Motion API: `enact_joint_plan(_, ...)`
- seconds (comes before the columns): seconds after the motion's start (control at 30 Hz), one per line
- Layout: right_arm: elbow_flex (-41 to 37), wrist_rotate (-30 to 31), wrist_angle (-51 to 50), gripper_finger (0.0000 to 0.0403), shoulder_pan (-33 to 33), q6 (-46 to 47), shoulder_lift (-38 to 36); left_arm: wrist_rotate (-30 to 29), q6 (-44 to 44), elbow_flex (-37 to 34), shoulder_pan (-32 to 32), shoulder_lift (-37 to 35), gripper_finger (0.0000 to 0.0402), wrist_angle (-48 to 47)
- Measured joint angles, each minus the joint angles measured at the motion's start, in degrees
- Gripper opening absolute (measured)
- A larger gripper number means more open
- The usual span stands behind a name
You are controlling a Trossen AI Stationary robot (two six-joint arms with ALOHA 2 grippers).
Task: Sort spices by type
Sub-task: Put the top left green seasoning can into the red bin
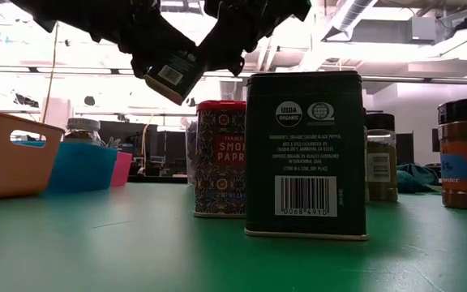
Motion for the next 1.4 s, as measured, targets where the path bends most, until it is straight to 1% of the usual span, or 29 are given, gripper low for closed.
enact_joint_plan(0.17, 0.0, -0.1, -0.1, 0.0236, -1.1, 3.3, 0.0, -0.5, -0.5, 0.0, 0.0, -0.2, 0.0134, -0.5)
enact_joint_plan(0.3, 0.2, -3.0, -0.6, 0.0275, -2.6, 4.8, 0.0, -0.6, -0.5, 0.0, 0.0, -0.2, 0.0135, -0.7)
enact_joint_plan(0.47, 2.6, -2.9, -4.1, 0.032, -3.1, 3.0, -0.1, -0.7, -0.6, 0.0, 0.0, -0.3, 0.0136, -0.8)
enact_joint_plan(0.57, 4.6, -0.7, -7.2, 0.0332, -3.3, 1.1, -0.1, -1.7, -0.6, 0.0, 0.0, -1.1, 0.0136, -2.4)
enact_joint_plan(0.67, 7.0, 3.0, -10.8, 0.0331, -4.2, -0.4, -0.1, -4.5, -0.5, 0.0, 0.0, -3.3, 0.0136, -5.8)
enact_joint_plan(0.73, 8.1, 4.9, -12.3, 0.0327, -4.6, -1.1, -0.1, -7.2, -0.6, 0.0, 0.1, -5.4, 0.0136, -9.2)
enact_joint_plan(0.83, 8.4, 5.2, -12.4, 0.0321, -5.0, -1.6, -0.1, -12.7, -0.9, 0.0, 0.1, -9.6, 0.0137, -15.4)
enact_joint_plan(1.0, 8.4, 6.5, -12.3, 0.0316, -4.4, -1.6, -0.1, -21.7, -5.3, 0.0, 0.1, -16.3, 0.0137, -26.5)
enact_joint_plan(1.1, 8.4, 6.5, -12.1, 0.0315, -4.0, -1.8, -0.1, -26.5, -9.7, 0.0, 0.1, -19.2, 0.0137, -34.8)
enact_joint_plan(1.23, 8.4, 6.6, -11.9, 0.0315, -4.0, -1.6, -0.1, -33.7, -17.4, -0.2, 0.1, -20.8, 0.0137, -42.6)
enact_joint_plan(1.4, 8.4, 6.6, -11.6, 0.0315, -3.9, -1.6, -0.1, -44.7, -26.6, -2.3, 0.1, -19.5, 0.0137, -44.0)
